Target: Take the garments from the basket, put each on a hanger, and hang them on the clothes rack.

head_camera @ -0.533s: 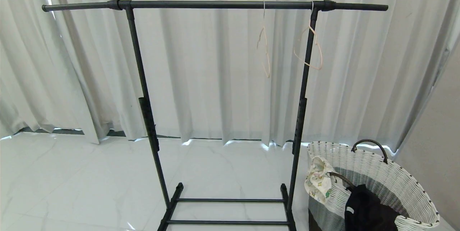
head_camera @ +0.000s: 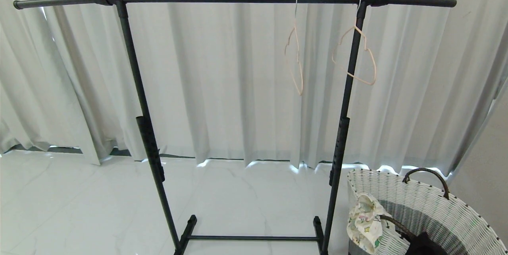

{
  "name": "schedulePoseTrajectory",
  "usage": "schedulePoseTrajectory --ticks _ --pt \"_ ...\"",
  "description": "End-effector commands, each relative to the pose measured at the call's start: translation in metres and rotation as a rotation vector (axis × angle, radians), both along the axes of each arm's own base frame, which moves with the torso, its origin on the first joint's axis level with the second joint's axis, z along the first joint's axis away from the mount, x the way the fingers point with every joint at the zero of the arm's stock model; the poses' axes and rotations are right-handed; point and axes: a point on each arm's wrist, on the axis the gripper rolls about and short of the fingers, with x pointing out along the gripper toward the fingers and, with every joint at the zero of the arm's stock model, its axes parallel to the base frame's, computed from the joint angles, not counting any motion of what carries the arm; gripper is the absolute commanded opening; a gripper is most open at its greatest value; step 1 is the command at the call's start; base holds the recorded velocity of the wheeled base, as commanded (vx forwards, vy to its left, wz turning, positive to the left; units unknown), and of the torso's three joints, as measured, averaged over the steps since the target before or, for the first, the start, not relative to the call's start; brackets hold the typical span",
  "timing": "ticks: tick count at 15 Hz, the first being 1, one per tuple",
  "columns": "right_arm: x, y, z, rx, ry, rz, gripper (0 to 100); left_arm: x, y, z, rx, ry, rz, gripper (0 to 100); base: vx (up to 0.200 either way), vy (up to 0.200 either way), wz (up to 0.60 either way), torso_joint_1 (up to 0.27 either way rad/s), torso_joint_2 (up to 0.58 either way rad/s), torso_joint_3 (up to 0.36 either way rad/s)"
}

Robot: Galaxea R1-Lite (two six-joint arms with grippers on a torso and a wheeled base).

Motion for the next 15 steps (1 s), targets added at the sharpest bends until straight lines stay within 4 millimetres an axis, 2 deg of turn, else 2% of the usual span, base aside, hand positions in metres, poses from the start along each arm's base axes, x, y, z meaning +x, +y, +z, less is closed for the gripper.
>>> schedulePoseTrajectory --ticks 1,6,7,8,9,11,12,13,14,15 --pt "0.0 0.0 0.0 -0.013 -0.001 0.001 100 0.0 0.0 0.0 -0.001 0.0 0.0 100 0.0 0.0 0.0 0.0 0.0 0.0" --pt "0.0 0.0 0.001 -0.029 -0.014 -0.001 100 0.0 0.0 0.0 0.001 0.0 -0.001 100 0.0 0.0 0.0 0.0 0.0 0.0" --pt "-0.002 0.0 0.011 -0.03 -0.071 0.015 100 0.0 0.0 0.0 0.003 0.0 -0.002 100 0.0 0.0 0.0 0.0 0.0 0.0" --pt "-0.011 0.0 0.036 -0.026 -0.156 0.044 100 0.0 0.0 0.0 0.015 0.0 -0.002 100 0.0 0.0 0.0 0.0 0.0 0.0" --pt "-0.009 -0.001 0.057 -0.031 -0.124 0.068 100 0.0 0.0 0.0 0.027 0.0 -0.004 100 0.0 0.0 0.0 0.0 0.0 0.0" --pt "0.021 0.002 0.095 -0.103 0.024 0.129 100 0.0 0.0 0.0 0.022 0.0 -0.004 100 0.0 0.0 0.0 0.0 0.0 0.0" --pt "0.037 0.004 0.103 -0.14 0.09 0.148 100 0.0 0.0 0.0 0.022 0.0 -0.004 100 0.0 0.0 0.0 0.0 0.0 0.0" --pt "0.071 0.008 0.113 -0.201 0.237 0.151 100 0.0 0.0 0.0 0.024 0.0 -0.004 100 0.0 0.0 0.0 0.0 0.0 0.0" --pt "0.114 0.012 0.117 -0.256 0.389 0.159 100 0.0 0.0 0.0 0.024 0.002 -0.004 100 0.0 0.0 0.0 0.0 0.0 0.0" --pt "0.15 0.013 0.105 -0.321 0.539 0.165 100 0.0 0.0 0.0 0.025 0.0 -0.004 100 0.0 0.0 0.0 0.0 0.0 0.0"
